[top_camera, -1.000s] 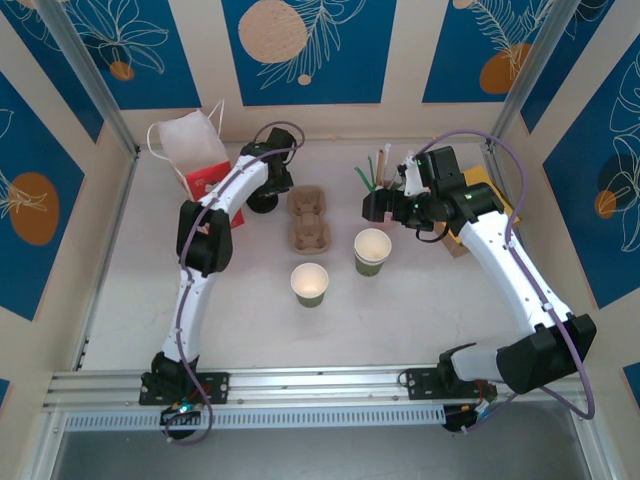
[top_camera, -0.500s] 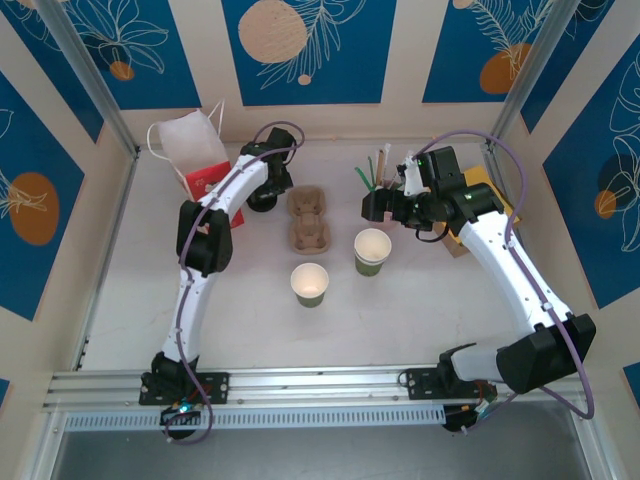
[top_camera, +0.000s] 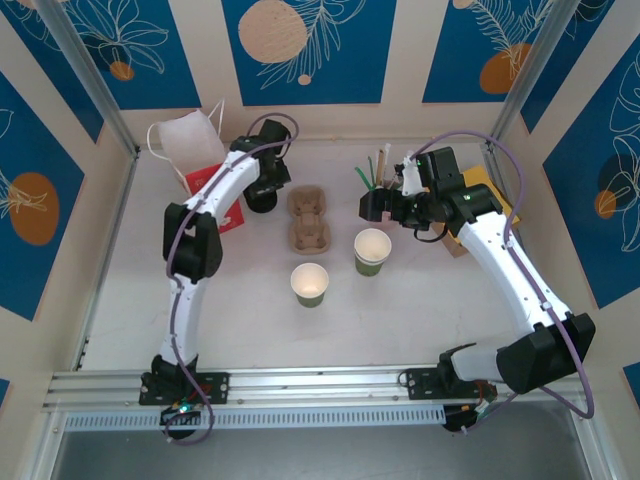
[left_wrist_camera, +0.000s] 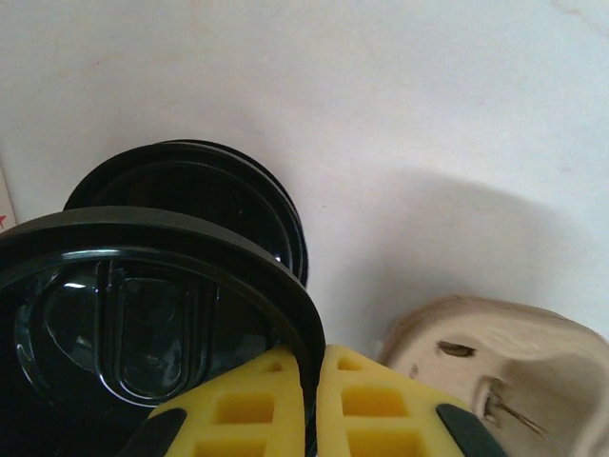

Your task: Pack the takeout coffee

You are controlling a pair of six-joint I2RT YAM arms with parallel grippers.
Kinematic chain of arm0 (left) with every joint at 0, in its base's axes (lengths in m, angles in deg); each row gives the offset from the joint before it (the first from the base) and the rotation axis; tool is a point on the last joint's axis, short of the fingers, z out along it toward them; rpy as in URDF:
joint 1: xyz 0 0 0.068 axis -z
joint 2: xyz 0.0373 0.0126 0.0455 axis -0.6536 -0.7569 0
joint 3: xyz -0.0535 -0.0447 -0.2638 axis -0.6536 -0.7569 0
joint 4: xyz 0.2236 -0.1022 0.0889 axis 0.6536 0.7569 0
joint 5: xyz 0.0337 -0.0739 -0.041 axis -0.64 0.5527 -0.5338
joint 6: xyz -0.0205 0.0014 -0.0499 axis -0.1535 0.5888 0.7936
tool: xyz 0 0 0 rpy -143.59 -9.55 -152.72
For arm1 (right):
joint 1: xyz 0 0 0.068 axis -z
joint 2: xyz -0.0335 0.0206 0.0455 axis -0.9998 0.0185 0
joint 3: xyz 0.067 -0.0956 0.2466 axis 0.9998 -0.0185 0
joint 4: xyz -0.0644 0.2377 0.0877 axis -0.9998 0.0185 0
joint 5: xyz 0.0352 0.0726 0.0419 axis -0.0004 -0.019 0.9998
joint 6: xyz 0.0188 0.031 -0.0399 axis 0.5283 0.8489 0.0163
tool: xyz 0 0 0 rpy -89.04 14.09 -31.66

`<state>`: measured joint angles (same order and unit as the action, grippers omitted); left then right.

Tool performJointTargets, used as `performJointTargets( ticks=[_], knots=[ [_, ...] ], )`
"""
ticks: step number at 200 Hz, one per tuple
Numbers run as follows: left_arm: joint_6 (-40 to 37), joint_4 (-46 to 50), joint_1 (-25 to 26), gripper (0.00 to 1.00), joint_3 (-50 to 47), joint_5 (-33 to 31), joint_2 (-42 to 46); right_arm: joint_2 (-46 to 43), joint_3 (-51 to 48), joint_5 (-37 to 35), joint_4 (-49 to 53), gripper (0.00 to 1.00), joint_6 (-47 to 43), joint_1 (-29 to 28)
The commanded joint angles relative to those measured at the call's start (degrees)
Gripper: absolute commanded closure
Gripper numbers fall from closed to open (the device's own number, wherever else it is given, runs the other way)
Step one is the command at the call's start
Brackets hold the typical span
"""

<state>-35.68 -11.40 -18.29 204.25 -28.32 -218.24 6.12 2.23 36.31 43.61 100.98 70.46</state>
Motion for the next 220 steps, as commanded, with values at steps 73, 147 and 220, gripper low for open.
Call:
performJointTargets(
  ticks=[73,147,220],
  knots=[
    [2.83,-11.50,1.64,0.92,-14.40,16.82,18.74,-0.02,0.57,5.29,-4.21,0.01,4.33,-2.88],
    [9.02,-32.71,1.69,0.92,-34.45,31.78,36.50,-1.79,-2.22,15.20,-15.21,0.01,15.28,-2.83],
    [-0.62,-42.51,2.82,0.91,-46.48,37.01,49.00,1.76,-1.50,25.63,-23.96,0.01,30.65,-1.30]
  ],
)
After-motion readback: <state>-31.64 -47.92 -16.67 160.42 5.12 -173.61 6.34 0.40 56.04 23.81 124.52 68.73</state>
